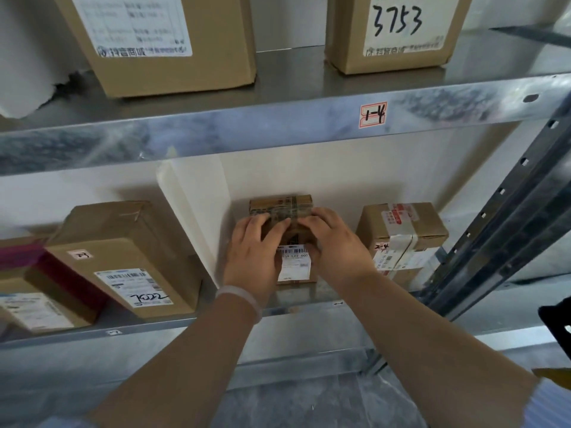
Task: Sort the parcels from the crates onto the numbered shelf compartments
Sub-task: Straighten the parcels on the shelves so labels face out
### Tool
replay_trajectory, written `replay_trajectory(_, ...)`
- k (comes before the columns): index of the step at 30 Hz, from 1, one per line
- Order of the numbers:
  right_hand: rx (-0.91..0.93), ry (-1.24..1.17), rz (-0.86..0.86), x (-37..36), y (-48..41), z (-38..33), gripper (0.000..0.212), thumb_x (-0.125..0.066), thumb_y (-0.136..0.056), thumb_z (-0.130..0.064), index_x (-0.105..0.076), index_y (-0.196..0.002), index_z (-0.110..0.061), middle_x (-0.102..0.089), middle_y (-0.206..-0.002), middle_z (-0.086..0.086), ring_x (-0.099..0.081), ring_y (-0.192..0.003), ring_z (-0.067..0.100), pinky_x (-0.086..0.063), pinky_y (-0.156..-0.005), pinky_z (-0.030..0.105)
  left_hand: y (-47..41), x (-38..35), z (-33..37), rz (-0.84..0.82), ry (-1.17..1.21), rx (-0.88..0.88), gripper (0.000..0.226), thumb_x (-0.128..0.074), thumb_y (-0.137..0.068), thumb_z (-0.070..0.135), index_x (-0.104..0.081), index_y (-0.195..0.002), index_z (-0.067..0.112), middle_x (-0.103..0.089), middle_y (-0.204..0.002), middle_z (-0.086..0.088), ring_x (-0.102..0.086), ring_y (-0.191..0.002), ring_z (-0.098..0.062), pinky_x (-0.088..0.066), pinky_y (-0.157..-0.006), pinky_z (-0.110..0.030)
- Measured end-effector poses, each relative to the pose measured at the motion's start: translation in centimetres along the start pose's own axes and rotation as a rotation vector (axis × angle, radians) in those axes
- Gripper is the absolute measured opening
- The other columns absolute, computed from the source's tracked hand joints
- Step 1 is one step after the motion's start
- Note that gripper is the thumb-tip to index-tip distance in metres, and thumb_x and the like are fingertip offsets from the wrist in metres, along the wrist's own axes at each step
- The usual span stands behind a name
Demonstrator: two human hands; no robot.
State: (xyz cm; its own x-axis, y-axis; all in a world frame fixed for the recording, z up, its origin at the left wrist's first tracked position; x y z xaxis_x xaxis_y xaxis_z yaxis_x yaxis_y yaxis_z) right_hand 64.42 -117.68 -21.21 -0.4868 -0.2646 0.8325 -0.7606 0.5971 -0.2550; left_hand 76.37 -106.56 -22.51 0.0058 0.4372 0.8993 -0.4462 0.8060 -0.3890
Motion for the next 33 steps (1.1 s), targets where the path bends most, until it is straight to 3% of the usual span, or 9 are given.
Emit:
replay_trajectory(6,0.027,0.016,0.017,1.0,0.9,0.2,0.055,-0.064,-0.089,-0.021,-0.044,-0.139,-0.03,-0.032,-0.151,-0.004,-0.037,-0.135,0.02,-0.042,-0.104,0.038,-0.1,-0.1,-0.1,0.022,0.014,-0.012,0.056,-0.071,-0.081,0.014,-0.057,-0.134,0.025,-0.051,-0.135,-0.011,-0.038,-0.126,-0.034,-0.045,-0.1,-0.053)
replay_trajectory(11,0.193,0.028,0.413,5.8,3.7,2.5,0.043,-0.061,-0.08,-0.007,-0.062,-0.122,-0.016,-0.055,-0.132,0.006,-0.053,-0.116,0.028,-0.047,-0.093,0.039,0.1,0.5,0.6,0.057,-0.083,-0.042,0.066,-0.076,-0.079,0.029,-0.051,-0.14,0.028,-0.046,-0.141,-0.012,-0.037,-0.129,-0.037,-0.041,-0.105,-0.057)
replay_trajectory(13,0.1,0.084,0.477,7.6,4.7,4.5,0.047,-0.059,-0.078,-0.002,-0.062,-0.123,-0.015,-0.053,-0.134,0.008,-0.048,-0.121,0.027,-0.042,-0.099,0.039,0.0,0.7,2.0,0.102,-0.075,-0.096,0.066,-0.077,-0.078,0.031,-0.052,-0.139,0.029,-0.046,-0.142,-0.012,-0.039,-0.129,-0.038,-0.039,-0.106,-0.055)
replay_trajectory(17,-0.254,0.131,0.352,8.7,6.3,7.6,0.062,-0.063,-0.083,-0.008,-0.045,-0.138,-0.028,-0.031,-0.152,0.004,-0.026,-0.139,0.027,-0.035,-0.108,0.048,-1.1,0.7,7.0,0.2,0.041,-0.308,0.057,-0.074,-0.079,0.033,-0.059,-0.133,0.027,-0.052,-0.137,-0.012,-0.047,-0.124,-0.036,-0.042,-0.102,-0.049)
replay_trajectory(21,-0.362,0.128,0.169,8.3,6.8,9.6,0.076,-0.068,-0.083,-0.018,-0.032,-0.147,-0.036,-0.018,-0.158,0.002,-0.028,-0.141,0.032,-0.035,-0.11,0.049,-3.1,-0.2,11.4,0.062,0.055,-0.424,0.064,-0.072,-0.081,0.042,-0.051,-0.14,0.027,-0.048,-0.144,-0.012,-0.047,-0.128,-0.034,-0.044,-0.1,-0.048)
replay_trajectory(25,-0.354,0.086,0.189,7.7,6.6,10.3,0.068,-0.066,-0.088,-0.021,-0.035,-0.147,-0.035,-0.02,-0.158,0.001,-0.036,-0.138,0.029,-0.039,-0.108,0.043,-4.7,-2.0,12.7,-0.129,-0.02,-0.431,0.066,-0.068,-0.088,0.043,-0.04,-0.147,0.029,-0.04,-0.151,-0.009,-0.042,-0.135,-0.032,-0.034,-0.111,-0.045)
replay_trajectory(29,-0.303,0.059,0.227,6.9,5.5,10.4,0.064,-0.067,-0.089,-0.017,-0.04,-0.145,-0.032,-0.022,-0.158,0.002,-0.033,-0.14,0.026,-0.04,-0.104,0.041,-5.5,-2.6,11.9,-0.108,-0.038,-0.376,0.059,-0.081,-0.077,0.03,-0.06,-0.131,0.026,-0.057,-0.134,-0.008,-0.057,-0.117,-0.032,-0.046,-0.099,-0.045)
replay_trajectory(33,-0.289,0.042,0.203,5.5,3.5,10.1,0.065,-0.063,-0.091,-0.019,-0.035,-0.146,-0.038,-0.016,-0.16,-0.005,-0.031,-0.14,0.022,-0.041,-0.105,0.04,-6.1,-2.6,10.5,-0.042,-0.057,-0.33,0.056,-0.084,-0.073,0.03,-0.064,-0.125,0.024,-0.061,-0.126,-0.008,-0.061,-0.111,-0.033,-0.049,-0.094,-0.045)
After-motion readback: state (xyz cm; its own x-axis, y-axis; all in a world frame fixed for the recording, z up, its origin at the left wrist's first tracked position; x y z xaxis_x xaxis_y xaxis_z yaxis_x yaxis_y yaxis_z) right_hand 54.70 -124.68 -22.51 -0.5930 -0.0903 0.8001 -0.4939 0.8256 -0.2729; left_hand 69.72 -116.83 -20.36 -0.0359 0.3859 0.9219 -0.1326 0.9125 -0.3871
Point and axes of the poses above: each hand's wrist, its own y-axis away from the middle knuckle, its own x-axis out of the back of the hand, z = x × y, the point moved 2 cm from there along -y, towards the middle knuckle
